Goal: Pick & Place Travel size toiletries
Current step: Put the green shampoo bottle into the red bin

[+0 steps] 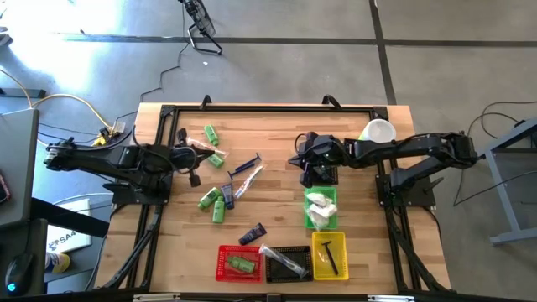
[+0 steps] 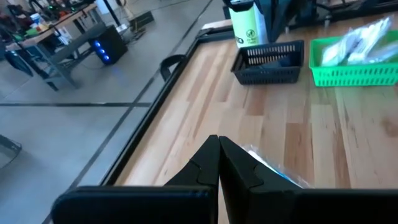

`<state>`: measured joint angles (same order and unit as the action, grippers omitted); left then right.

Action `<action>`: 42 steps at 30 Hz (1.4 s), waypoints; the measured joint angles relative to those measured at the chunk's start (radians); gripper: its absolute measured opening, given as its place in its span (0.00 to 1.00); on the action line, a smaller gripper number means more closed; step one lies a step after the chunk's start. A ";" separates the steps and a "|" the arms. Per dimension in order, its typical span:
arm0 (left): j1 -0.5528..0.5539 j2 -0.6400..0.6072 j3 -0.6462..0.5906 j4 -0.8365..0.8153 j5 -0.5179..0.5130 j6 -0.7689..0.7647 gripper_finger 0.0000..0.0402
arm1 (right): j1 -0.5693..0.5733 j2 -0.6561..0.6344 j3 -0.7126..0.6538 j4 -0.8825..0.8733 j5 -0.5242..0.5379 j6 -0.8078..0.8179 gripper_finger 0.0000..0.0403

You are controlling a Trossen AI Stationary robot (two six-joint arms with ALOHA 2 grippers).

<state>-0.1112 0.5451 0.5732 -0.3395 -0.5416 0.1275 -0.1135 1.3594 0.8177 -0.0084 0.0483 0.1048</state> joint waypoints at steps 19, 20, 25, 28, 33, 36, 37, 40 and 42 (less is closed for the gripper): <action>0.000 0.049 0.000 -0.004 0.061 -0.002 0.00 | 0.000 0.000 0.000 -0.001 -0.006 -0.020 0.01; 0.000 0.049 0.000 -0.004 0.061 -0.002 0.00 | 0.000 0.000 0.000 -0.001 -0.006 -0.021 0.01; 0.000 0.049 0.000 -0.004 0.061 -0.002 0.00 | 0.000 0.000 0.000 -0.001 -0.006 -0.023 0.01; 0.000 0.049 0.000 -0.004 0.061 -0.002 0.00 | 0.000 0.000 0.000 -0.001 -0.006 -0.023 0.01; 0.000 0.049 0.000 -0.004 0.061 -0.002 0.00 | 0.000 0.000 0.000 -0.001 -0.002 -0.031 0.01; 0.000 0.049 0.000 -0.004 0.061 -0.002 0.00 | 0.000 0.000 0.000 -0.001 -0.002 -0.031 0.01; 0.000 0.049 0.000 -0.004 0.061 -0.002 0.00 | 0.000 0.000 0.000 -0.001 -0.002 -0.031 0.01; 0.000 0.049 0.000 -0.004 0.062 -0.002 0.00 | 0.000 0.000 0.000 -0.001 0.001 -0.031 0.01; 0.000 0.049 0.000 -0.004 0.062 -0.002 0.00 | 0.000 0.000 0.000 -0.001 0.001 -0.031 0.01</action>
<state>-0.1112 0.5945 0.5732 -0.3435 -0.4797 0.1257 -0.1135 1.3594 0.8181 -0.0097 0.0490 0.0742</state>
